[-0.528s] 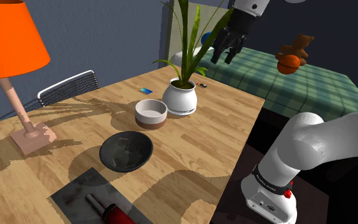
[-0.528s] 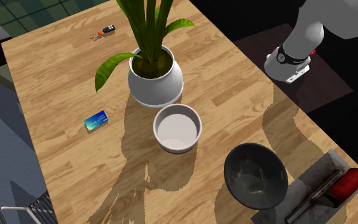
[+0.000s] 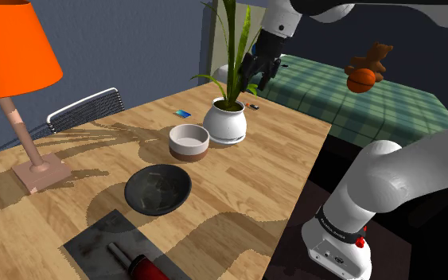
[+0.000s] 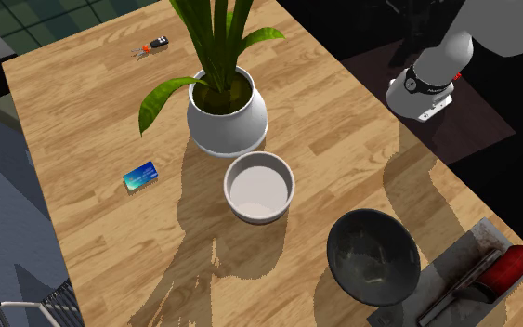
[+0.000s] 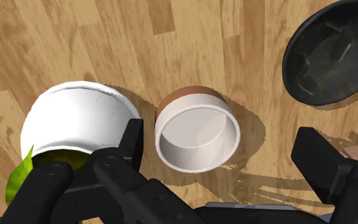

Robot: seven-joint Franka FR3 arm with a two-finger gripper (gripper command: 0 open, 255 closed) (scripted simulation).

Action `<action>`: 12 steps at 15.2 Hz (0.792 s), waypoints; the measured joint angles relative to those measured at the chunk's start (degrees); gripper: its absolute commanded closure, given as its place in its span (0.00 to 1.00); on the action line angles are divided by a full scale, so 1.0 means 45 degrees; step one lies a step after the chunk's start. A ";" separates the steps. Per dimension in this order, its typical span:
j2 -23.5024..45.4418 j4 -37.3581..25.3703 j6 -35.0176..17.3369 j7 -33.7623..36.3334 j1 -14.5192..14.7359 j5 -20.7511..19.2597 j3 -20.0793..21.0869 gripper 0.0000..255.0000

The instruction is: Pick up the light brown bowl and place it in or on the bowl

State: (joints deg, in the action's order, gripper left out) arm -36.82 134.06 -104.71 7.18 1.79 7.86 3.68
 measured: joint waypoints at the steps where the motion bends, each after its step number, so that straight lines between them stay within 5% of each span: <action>1: 0.0385 -0.0014 -0.0328 0.0093 0.0022 0.0013 0.0132 0.00; 12: 0.5370 -0.1399 -0.3456 0.1309 0.0131 -0.0474 0.1395 0.00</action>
State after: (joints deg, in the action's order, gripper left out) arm -12.65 127.76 -120.27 13.07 2.38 5.72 9.95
